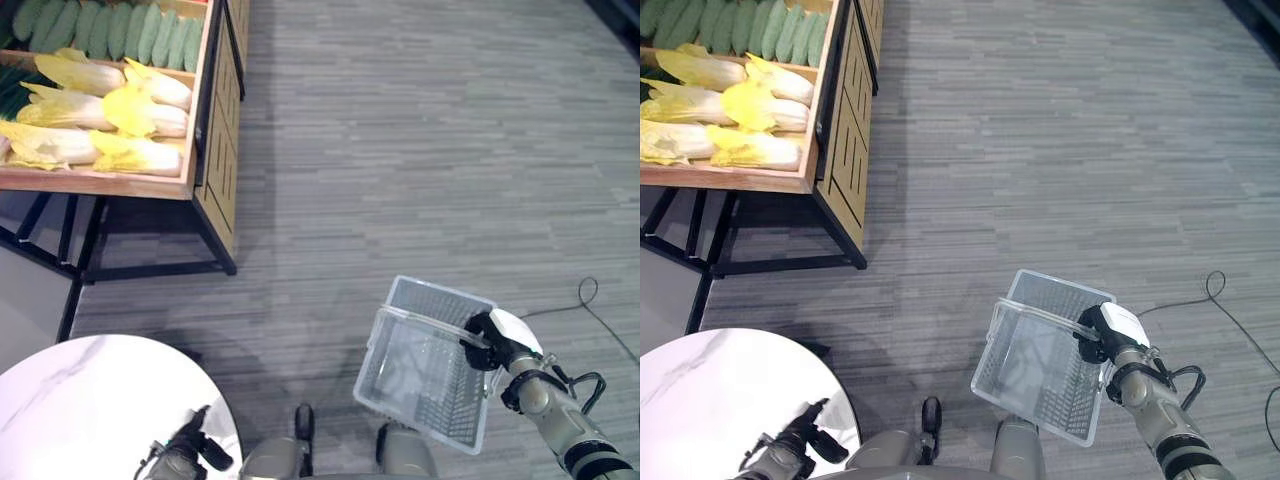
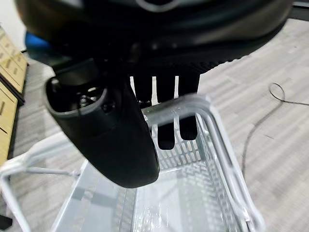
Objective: Get the vegetables into the basket
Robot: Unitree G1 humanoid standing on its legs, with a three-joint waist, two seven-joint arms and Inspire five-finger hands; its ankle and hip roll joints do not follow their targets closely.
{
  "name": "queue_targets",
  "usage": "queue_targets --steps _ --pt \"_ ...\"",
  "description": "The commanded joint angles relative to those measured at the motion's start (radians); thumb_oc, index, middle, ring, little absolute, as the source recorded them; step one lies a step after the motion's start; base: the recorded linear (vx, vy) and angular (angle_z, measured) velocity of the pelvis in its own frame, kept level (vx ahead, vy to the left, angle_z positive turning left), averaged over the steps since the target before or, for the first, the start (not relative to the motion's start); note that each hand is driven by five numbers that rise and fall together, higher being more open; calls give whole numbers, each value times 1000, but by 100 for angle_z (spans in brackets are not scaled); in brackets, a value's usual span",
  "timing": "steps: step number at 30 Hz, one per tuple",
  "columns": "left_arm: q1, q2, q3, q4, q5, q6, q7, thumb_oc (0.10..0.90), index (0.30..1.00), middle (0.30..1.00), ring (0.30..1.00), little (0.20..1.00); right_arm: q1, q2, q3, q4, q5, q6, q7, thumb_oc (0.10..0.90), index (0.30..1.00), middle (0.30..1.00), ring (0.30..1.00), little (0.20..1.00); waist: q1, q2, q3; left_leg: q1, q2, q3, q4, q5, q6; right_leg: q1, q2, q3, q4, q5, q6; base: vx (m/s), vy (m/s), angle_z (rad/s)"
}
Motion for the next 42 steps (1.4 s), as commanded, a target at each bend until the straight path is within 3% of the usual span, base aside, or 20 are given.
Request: queue_targets --steps 1,2,4,7,12,15,18,19,22,26,27,31,39,42 --pt "25 -19 23 0 15 -1 20 900 1000 1000 1000 1000 -72 -98 -41 -81 11 -39 -62 400 300 300 300 300 -13 22 23 -59 80 -63 32 26 -95 173 47 -77 -343 107 7 186 -43 11" --pt "25 -20 23 0 16 -1 20 900 1000 1000 1000 1000 -72 -99 -40 -81 11 -39 -62 400 300 300 300 300 -14 23 26 -56 81 -64 32 24 -95 178 48 -79 -345 106 7 130 -55 10" --pt "11 -26 8 2 25 -3 20 900 1000 1000 1000 1000 -83 -98 -29 -80 13 -41 -62 400 300 300 300 300 -27 15 33 -31 80 -75 39 -1 -110 144 39 -82 -475 116 19 186 -110 20" --pt "6 -33 3 6 47 0 19 900 1000 1000 1000 1000 -79 -97 -22 -85 8 -40 -61 400 300 300 300 300 -50 10 38 13 90 -97 57 -40 -131 124 26 -65 -586 172 40 253 -152 23" --pt "19 -42 4 9 71 -2 21 900 1000 1000 1000 1000 -40 -93 -30 -105 6 -44 -52 400 300 300 300 300 -59 -1 0 73 114 -122 61 -80 -159 143 39 -67 -607 187 37 291 -241 41" --pt "25 -68 -19 -9 60 -4 28 900 1000 1000 1000 1000 -18 -118 -45 -115 30 -53 -56 400 300 300 300 300 -61 22 -36 98 197 -172 68 -38 -203 174 106 -121 -555 109 -7 344 -457 25" --pt "21 -81 -30 -21 49 -6 33 900 1000 1000 1000 1000 -15 -136 -50 -117 35 -57 -62 400 300 300 300 300 -62 33 -40 87 219 -180 81 4 -220 180 124 -135 -545 83 -24 165 -279 14" --pt "10 -99 -36 -29 48 2 38 900 1000 1000 1000 1000 -18 -177 -52 -115 27 -52 -68 400 300 300 300 300 -54 23 -23 3 210 -151 249 86 -250 247 121 -166 -605 72 -54 165 -325 2" --pt "11 -102 -37 -18 53 4 37 900 1000 1000 1000 1000 -16 -192 -57 -129 16 -49 -69 400 300 300 300 300 -46 20 -12 -40 210 -126 254 104 -249 281 117 -181 -634 69 -58 106 -156 35" --pt "28 -108 -29 23 78 13 42 900 1000 1000 1000 1000 -17 -212 -67 -148 0 -54 -80 400 300 300 300 300 -28 18 -9 -124 196 -101 123 68 -233 311 102 -197 -650 52 -42 103 -7 15" --pt "39 -111 -22 46 89 19 43 900 1000 1000 1000 1000 -23 -210 -62 -149 -7 -54 -88 400 300 300 300 300 -16 25 -9 -162 204 -104 58 113 -234 323 107 -192 -649 38 -40 137 52 11" --pt "68 -106 -13 62 107 21 31 900 1000 1000 1000 1000 -29 -200 -46 -160 -16 -59 -81 400 300 300 300 300 11 23 -7 -193 207 -117 20 173 -242 356 118 -165 -650 17 -41 184 93 -18" --pt "114 -107 -6 66 130 14 12 900 1000 1000 1000 1000 6 -159 -47 -174 -48 -48 -55 400 300 300 300 300 33 -2 -30 -137 175 -82 10 123 -199 386 80 -126 -630 8 -15 136 147 -28" --pt "91 -90 -1 58 103 17 22 900 1000 1000 1000 1000 -41 -116 -6 -137 -53 -35 -63 400 300 300 300 300 48 -25 -31 -130 148 -63 38 77 -170 371 47 -106 -626 34 13 125 213 -9"
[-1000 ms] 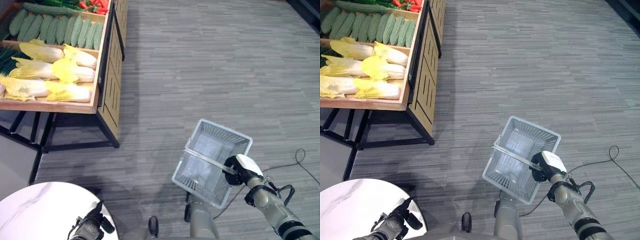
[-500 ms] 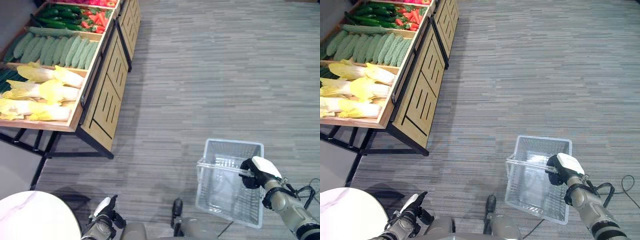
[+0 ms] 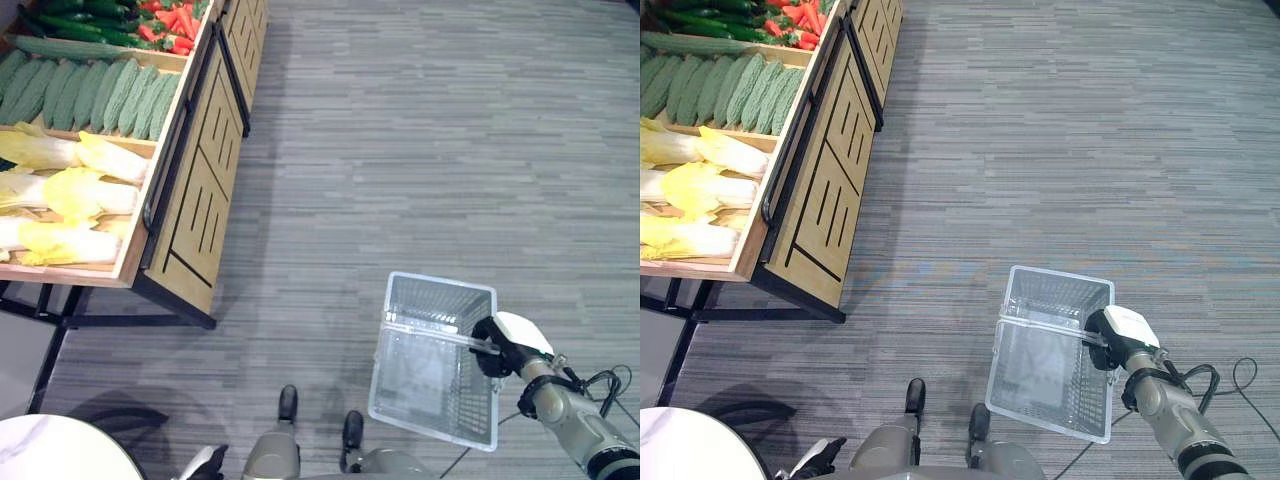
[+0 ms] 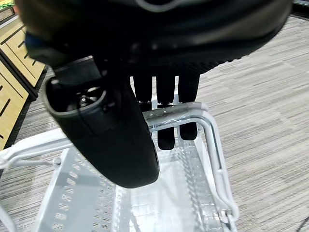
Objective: Get the vegetables into the basket
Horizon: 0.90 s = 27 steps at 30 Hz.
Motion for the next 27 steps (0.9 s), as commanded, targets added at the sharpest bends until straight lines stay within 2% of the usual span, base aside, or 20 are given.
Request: queue_targets --steps 1,9,13,15,17,20,22,24,27 --pt "-7 66 -3 30 13 13 23 900 1000 1000 1000 1000 -79 -15 -48 -98 -12 -30 -64 400 300 300 300 300 38 -57 -51 -34 16 42 98 -69 3 -35 -183 50 121 27 181 61 89 -21" --pt "1 84 6 25 16 15 22 900 1000 1000 1000 1000 -75 4 -33 -99 -22 -26 -50 400 300 300 300 300 44 -73 -58 -9 3 55 95 -93 16 -35 -200 51 115 63 205 56 62 -4" --pt "10 79 -19 29 48 10 5 900 1000 1000 1000 1000 -77 0 -33 -103 -25 -29 -43 400 300 300 300 300 39 -81 -59 -9 -20 57 123 -126 34 -41 -223 67 131 104 225 47 112 0" --pt "2 85 -27 25 59 13 7 900 1000 1000 1000 1000 -87 -2 -32 -109 -27 -27 -44 400 300 300 300 300 29 -76 -56 4 -38 60 121 -138 53 -71 -234 90 196 143 236 41 165 -7" --pt "-4 90 -29 19 62 15 10 900 1000 1000 1000 1000 -93 -3 -28 -109 -27 -28 -44 400 300 300 300 300 26 -70 -53 10 -43 63 118 -140 60 -90 -235 100 241 149 236 17 132 -11" --pt "-57 118 -39 -16 53 18 18 900 1000 1000 1000 1000 -103 3 -12 -114 -31 -32 -41 400 300 300 300 300 6 -52 -38 35 -47 48 124 -156 77 -165 -212 131 399 165 215 66 134 -12" --pt "-79 126 -41 -24 46 17 24 900 1000 1000 1000 1000 -103 1 -7 -116 -33 -34 -42 400 300 300 300 300 -5 -47 -32 54 -45 44 119 -163 78 -195 -205 132 419 163 209 129 49 6" --pt "-136 147 -45 -103 -1 2 43 900 1000 1000 1000 1000 -105 -4 5 -135 -35 -37 -41 400 300 300 300 300 -28 -41 -24 106 -45 35 113 -184 67 -254 -200 104 348 139 198 253 -46 14" --pt "-192 165 -73 -204 -30 -18 59 900 1000 1000 1000 1000 -111 2 17 -135 -30 -41 -47 400 300 300 300 300 -53 -44 -18 148 -33 4 118 -220 45 -269 -216 100 201 156 213 275 -156 6"
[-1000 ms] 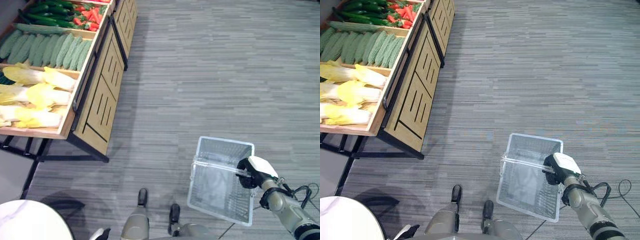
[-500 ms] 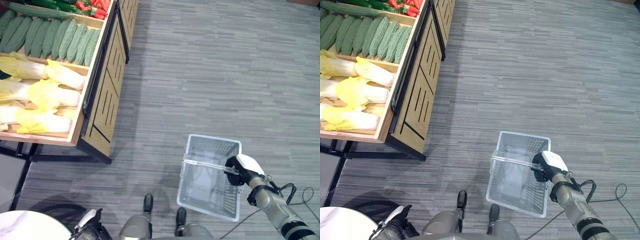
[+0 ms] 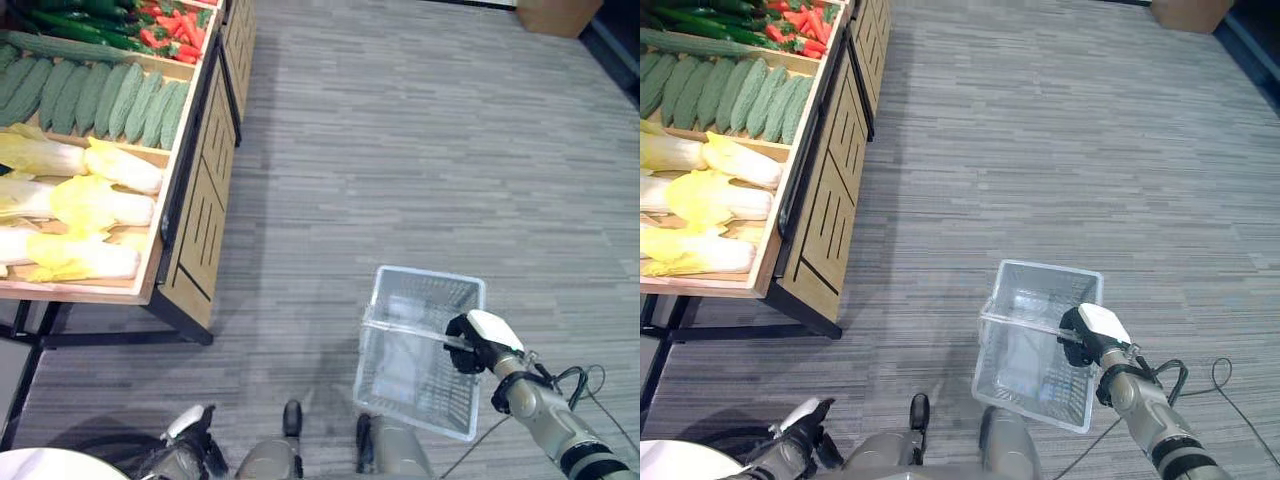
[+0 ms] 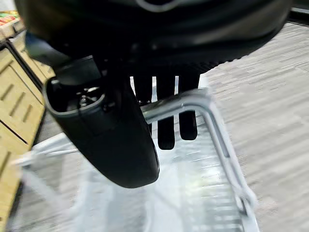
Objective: Get the vegetables into the basket
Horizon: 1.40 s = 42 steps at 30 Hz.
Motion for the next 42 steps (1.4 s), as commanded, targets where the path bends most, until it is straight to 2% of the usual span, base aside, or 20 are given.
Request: queue_targets --steps 1,2,5,7,8,10,12,14,15,16,18,20,23,24,25,27,28,31,35,42 --pt "-67 45 8 -104 -50 -65 57 900 1000 1000 1000 1000 -81 -62 -29 -69 -14 -48 -63 400 300 300 300 300 -3 -23 -30 94 57 -42 112 -157 -93 61 -17 12 -242 256 58 515 -331 36" --pt "-69 55 7 -201 -79 -89 58 900 1000 1000 1000 1000 -26 -56 -49 -79 -27 -51 -63 400 300 300 300 300 -13 -30 -47 135 74 -76 122 -167 -112 64 -2 38 -248 264 64 421 -276 40" --pt "-56 50 5 -224 -93 -97 61 900 1000 1000 1000 1000 -12 -44 -49 -73 -25 -53 -60 400 300 300 300 300 -11 -34 -67 155 99 -88 131 -165 -124 82 24 15 -232 249 49 282 -250 69" --pt "-35 44 12 -246 -110 -96 60 900 1000 1000 1000 1000 12 -44 -59 -63 -15 -55 -57 400 300 300 300 300 -10 -26 -84 170 135 -116 130 -139 -142 95 61 -5 -211 213 24 236 -244 34" --pt "-33 44 11 -247 -110 -96 60 900 1000 1000 1000 1000 14 -44 -59 -63 -15 -56 -57 400 300 300 300 300 -13 -24 -85 171 139 -120 127 -138 -144 96 63 -10 -209 210 22 230 -279 1" --pt "-8 25 12 -213 -118 -86 48 900 1000 1000 1000 1000 35 -55 -78 -75 8 -57 -56 400 300 300 300 300 -14 -14 -96 169 178 -158 133 -74 -165 106 97 -43 -175 164 -7 289 -371 24" --pt "-5 20 12 -200 -118 -84 46 900 1000 1000 1000 1000 34 -55 -79 -70 12 -57 -57 400 300 300 300 300 -16 -9 -99 163 188 -165 138 -57 -171 108 104 -51 -172 155 -14 146 -200 35" --pt "3 10 16 -157 -116 -76 41 900 1000 1000 1000 1000 30 -65 -82 -71 19 -56 -57 400 300 300 300 300 -14 -6 -100 142 198 -167 175 -16 -183 120 117 -61 -175 139 -29 132 -240 18" --pt "1 -8 20 -57 -96 -59 41 900 1000 1000 1000 1000 16 -86 -85 -64 31 -55 -67 400 300 300 300 300 -12 -9 -84 83 203 -148 273 48 -198 155 121 -87 -196 123 -56 125 -261 18" --pt "0 -8 20 -57 -96 -59 42 900 1000 1000 1000 1000 16 -86 -85 -63 31 -55 -67 400 300 300 300 300 -12 -9 -84 83 203 -149 274 47 -198 156 121 -87 -196 124 -56 117 -268 33" --pt "5 -19 34 -11 -92 -48 37 900 1000 1000 1000 1000 16 -93 -93 -62 34 -48 -71 400 300 300 300 300 -9 -11 -71 41 212 -97 311 78 -200 191 116 -108 -216 110 -70 51 -121 41" --pt "5 -25 40 21 -93 -45 40 900 1000 1000 1000 1000 17 -99 -100 -63 38 -46 -77 400 300 300 300 300 -4 -13 -60 -3 207 -61 287 73 -201 214 107 -124 -236 109 -67 47 -84 41" --pt "9 -34 53 65 -86 -41 39 900 1000 1000 1000 1000 22 -109 -113 -86 36 -44 -79 400 300 300 300 300 5 -15 -60 -76 197 13 176 31 -195 244 81 -166 -271 104 -48 76 -26 60" --pt "12 -34 59 73 -87 -37 39 900 1000 1000 1000 1000 19 -107 -110 -91 34 -45 -78 400 300 300 300 300 13 -13 -56 -111 194 30 147 39 -193 255 79 -172 -273 98 -47 116 23 77" --pt "16 -32 58 63 -84 -37 38 900 1000 1000 1000 1000 20 -105 -109 -89 30 -43 -79 400 300 300 300 300 17 -12 -56 -124 190 35 129 49 -193 261 79 -174 -272 90 -46 131 34 59" --pt "32 -28 64 84 -69 -32 40 900 1000 1000 1000 1000 7 -96 -96 -90 21 -42 -85 400 300 300 300 300 50 -1 -54 -191 198 42 47 136 -203 302 92 -166 -274 69 -43 285 119 13" --pt "44 -21 73 96 -63 -30 35 900 1000 1000 1000 1000 -2 -87 -86 -92 18 -44 -82 400 300 300 300 300 62 -2 -57 -190 204 47 42 158 -209 328 96 -156 -275 58 -41 352 185 -7" --pt "74 -21 86 113 -45 -27 25 900 1000 1000 1000 1000 -3 -61 -80 -90 4 -39 -72 400 300 300 300 300 82 -15 -78 -157 185 64 39 124 -183 364 65 -147 -267 42 -17 280 230 -32" --pt "90 -16 88 107 -39 -28 20 900 1000 1000 1000 1000 -5 -32 -74 -77 -6 -31 -70 400 300 300 300 300 98 -35 -84 -144 160 81 57 89 -156 369 28 -134 -250 58 4 165 193 -19" --pt "98 1 97 83 -52 -26 21 900 1000 1000 1000 1000 -43 7 -59 -43 -14 -11 -70 400 300 300 300 300 125 -77 -90 -145 82 83 86 19 -103 336 -45 -108 -212 197 59 107 191 13"
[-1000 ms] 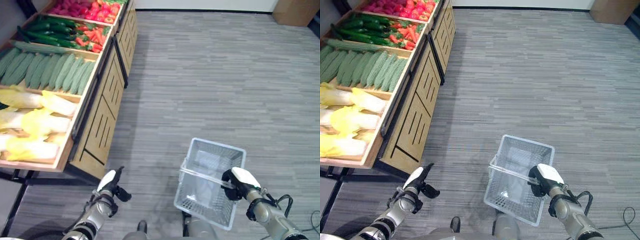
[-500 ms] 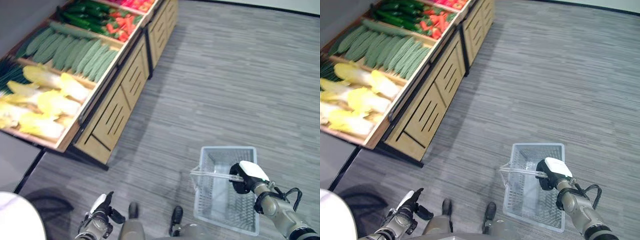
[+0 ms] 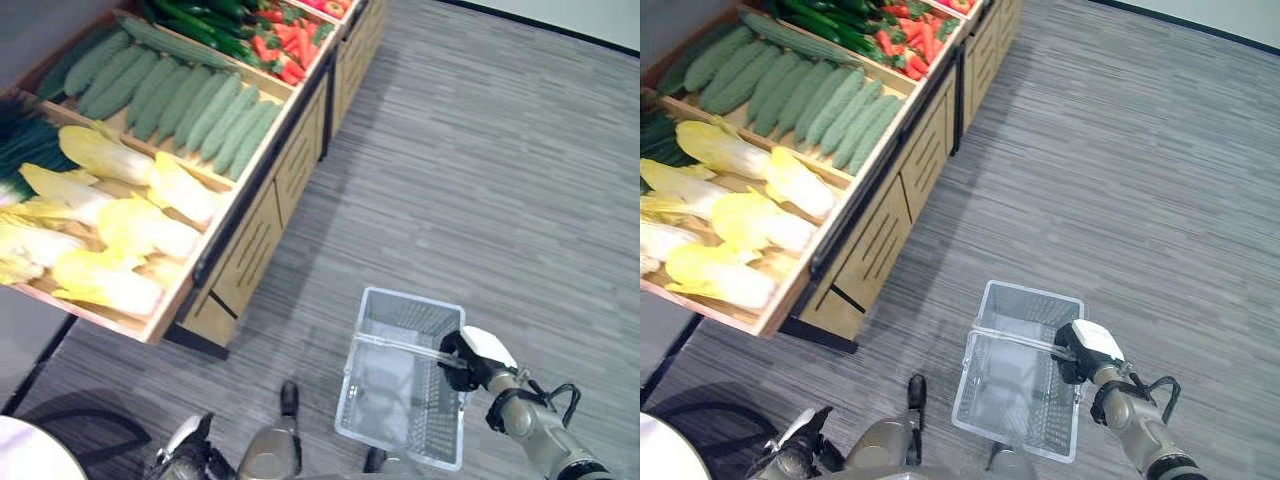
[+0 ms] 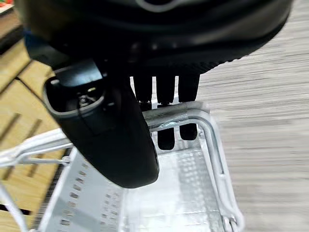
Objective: Get the vegetables into the basket
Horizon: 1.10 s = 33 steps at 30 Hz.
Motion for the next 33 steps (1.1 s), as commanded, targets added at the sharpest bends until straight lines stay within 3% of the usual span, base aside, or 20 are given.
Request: queue_targets --steps 1,6,11,12,13,15,17,18,20,23,27,29,30,31,32,33 --pt "10 41 17 37 0 12 18 900 1000 1000 1000 1000 -109 -62 -45 -56 7 -13 -77 400 300 300 300 300 17 -50 -49 -25 40 -19 60 -68 -47 -39 -35 54 1 209 104 110 244 4" --pt "-1 63 11 17 -5 12 13 900 1000 1000 1000 1000 -120 -51 -42 -43 11 -10 -78 400 300 300 300 300 0 -29 -28 31 18 -62 38 -89 -15 -132 -2 108 202 244 85 132 162 16" --pt "-32 70 6 22 -28 7 24 900 1000 1000 1000 1000 -122 -51 -35 -37 18 -11 -79 400 300 300 300 300 -35 -13 -7 91 25 -122 27 -117 -22 -219 13 109 116 209 63 251 -63 41" --pt "-50 70 3 30 -32 4 28 900 1000 1000 1000 1000 -125 -50 -32 -31 25 -11 -85 400 300 300 300 300 -62 -19 3 122 32 -173 44 -154 -41 -260 14 176 -29 220 78 284 -178 59" --pt "-50 69 3 30 -32 4 29 900 1000 1000 1000 1000 -125 -50 -32 -31 25 -11 -85 400 300 300 300 300 -63 -17 5 124 34 -174 45 -156 -41 -256 15 174 -32 220 78 369 -246 75" --pt "-55 70 5 30 -34 0 30 900 1000 1000 1000 1000 -119 -53 -31 -39 22 -13 -83 400 300 300 300 300 -79 -17 6 143 43 -217 51 -176 -55 -287 14 237 -92 246 90 198 -160 60" --pt "-55 70 5 30 -34 0 30 900 1000 1000 1000 1000 -119 -53 -31 -39 22 -13 -83 400 300 300 300 300 -79 -16 6 143 43 -217 51 -176 -55 -286 14 236 -92 246 90 165 -130 45" --pt "-56 67 1 38 -32 -3 27 900 1000 1000 1000 1000 -101 -59 -37 -46 16 -13 -78 400 300 300 300 300 -96 -16 5 167 48 -274 53 -196 -67 -302 36 335 -104 251 96 360 -327 73" --pt "-54 62 -7 45 -25 -6 24 900 1000 1000 1000 1000 -75 -59 -48 -53 14 -15 -68 400 300 300 300 300 -97 -21 -5 173 52 -318 58 -199 -82 -287 38 324 -78 223 96 327 -383 91" --pt "-41 56 9 57 -39 -2 35 900 1000 1000 1000 1000 -66 -68 -49 -46 42 -24 -66 400 300 300 300 300 -91 -21 -36 173 109 -373 62 -182 -113 -264 74 257 -54 173 62 210 -431 139" --pt "-45 42 12 55 -55 1 42 900 1000 1000 1000 1000 -72 -104 -57 -47 60 -33 -79 400 300 300 300 300 -86 -14 -31 122 154 -399 97 -113 -148 -239 99 177 -42 135 30 88 -348 50" --pt "-51 35 -3 51 -48 2 41 900 1000 1000 1000 1000 -69 -121 -68 -36 69 -32 -89 400 300 300 300 300 -100 -14 -25 93 179 -315 103 -83 -141 -219 93 139 -48 125 20 32 -186 70" --pt "-51 34 -3 51 -48 2 41 900 1000 1000 1000 1000 -69 -122 -68 -36 69 -32 -89 400 300 300 300 300 -100 -14 -25 94 179 -315 102 -83 -141 -219 93 138 -48 125 20 15 -194 78" --pt "-57 27 -4 37 -56 10 42 900 1000 1000 1000 1000 -62 -130 -79 -28 75 -24 -96 400 300 300 300 300 -119 -8 -17 78 209 -161 113 -71 -143 -195 84 100 -53 112 11 -3 -168 70" --pt "-62 22 -7 35 -54 12 40 900 1000 1000 1000 1000 -58 -127 -82 -17 76 -21 -100 400 300 300 300 300 -128 -9 -19 71 213 -104 118 -68 -143 -190 81 85 -60 114 7 -10 -230 117" --pt "-67 16 -11 33 -48 15 38 900 1000 1000 1000 1000 -42 -128 -97 -16 74 -18 -104 400 300 300 300 300 -145 -4 -20 73 231 -1 122 -61 -143 -179 76 56 -66 110 4 -6 -142 130"
